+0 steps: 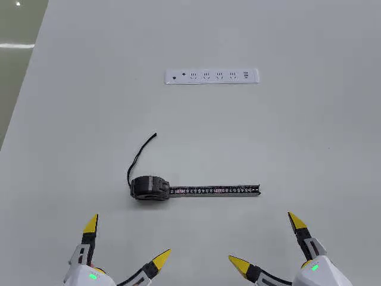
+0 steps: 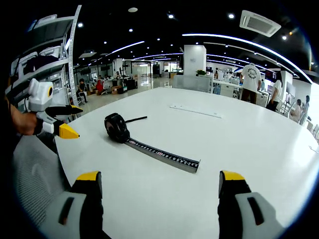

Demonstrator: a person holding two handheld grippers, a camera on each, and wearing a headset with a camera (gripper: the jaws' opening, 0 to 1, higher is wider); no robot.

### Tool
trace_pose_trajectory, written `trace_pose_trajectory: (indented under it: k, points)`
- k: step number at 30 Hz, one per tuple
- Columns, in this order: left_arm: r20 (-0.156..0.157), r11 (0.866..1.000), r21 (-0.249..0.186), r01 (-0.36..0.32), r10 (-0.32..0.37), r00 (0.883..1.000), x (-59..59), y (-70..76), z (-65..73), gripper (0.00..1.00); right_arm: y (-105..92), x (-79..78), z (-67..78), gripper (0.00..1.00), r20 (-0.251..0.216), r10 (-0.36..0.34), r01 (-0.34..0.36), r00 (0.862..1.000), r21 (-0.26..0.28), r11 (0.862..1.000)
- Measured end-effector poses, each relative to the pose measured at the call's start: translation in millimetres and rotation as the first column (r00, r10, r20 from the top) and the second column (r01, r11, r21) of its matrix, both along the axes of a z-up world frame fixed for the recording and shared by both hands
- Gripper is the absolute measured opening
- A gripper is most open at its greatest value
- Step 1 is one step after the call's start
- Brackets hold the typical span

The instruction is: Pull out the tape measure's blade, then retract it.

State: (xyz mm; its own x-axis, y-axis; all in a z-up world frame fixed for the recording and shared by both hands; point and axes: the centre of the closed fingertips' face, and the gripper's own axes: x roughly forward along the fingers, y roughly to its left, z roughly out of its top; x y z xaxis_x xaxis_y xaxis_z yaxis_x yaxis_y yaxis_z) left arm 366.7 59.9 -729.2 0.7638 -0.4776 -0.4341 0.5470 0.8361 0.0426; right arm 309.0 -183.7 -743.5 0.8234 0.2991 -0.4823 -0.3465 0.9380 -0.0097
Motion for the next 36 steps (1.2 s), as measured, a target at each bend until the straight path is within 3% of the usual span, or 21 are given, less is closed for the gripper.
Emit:
trace_pose_trajectory:
  k: [12,17,22,27,28,30,36]
  points:
    - [0.023,0.998,-0.007,-0.065,0.065,0.998,12.9,-7.2,4.8,0.97,-3.0,3.7,-0.5,0.99,-0.003,0.027,-0.027,1.0,0.009,1.0]
    - [0.008,0.996,-0.006,-0.091,0.091,0.996,17.8,-8.5,1.1,0.97,-5.0,7.3,0.5,0.99,-0.003,0.068,-0.068,0.998,0.004,0.998]
    - [-0.028,0.991,-0.015,-0.133,0.132,0.991,21.8,-7.2,-4.4,0.97,-9.8,11.9,1.5,0.96,-0.012,0.153,-0.154,0.988,-0.02,0.988]
    - [-0.047,0.987,-0.011,-0.159,0.158,0.986,28.0,-7.8,-8.8,0.96,-12.7,17.7,-1.6,0.92,-0.031,0.259,-0.26,0.966,-0.041,0.965]
    - [-0.049,0.986,-0.015,-0.169,0.168,0.985,30.0,-8.7,-8.5,0.96,-14.7,20.3,-2.6,0.91,-0.031,0.29,-0.292,0.956,-0.067,0.954]
    - [-0.064,0.985,-0.03,-0.17,0.168,0.984,32.3,-14.2,-9.3,0.96,-16.5,22.1,-5.5,0.89,-0.049,0.326,-0.329,0.944,-0.066,0.942]
    - [-0.067,0.982,-0.006,-0.188,0.188,0.98,38.6,-19.6,-14.9,0.94,-23.8,28.9,-14.7,0.8,-0.079,0.418,-0.424,0.905,-0.09,0.901]
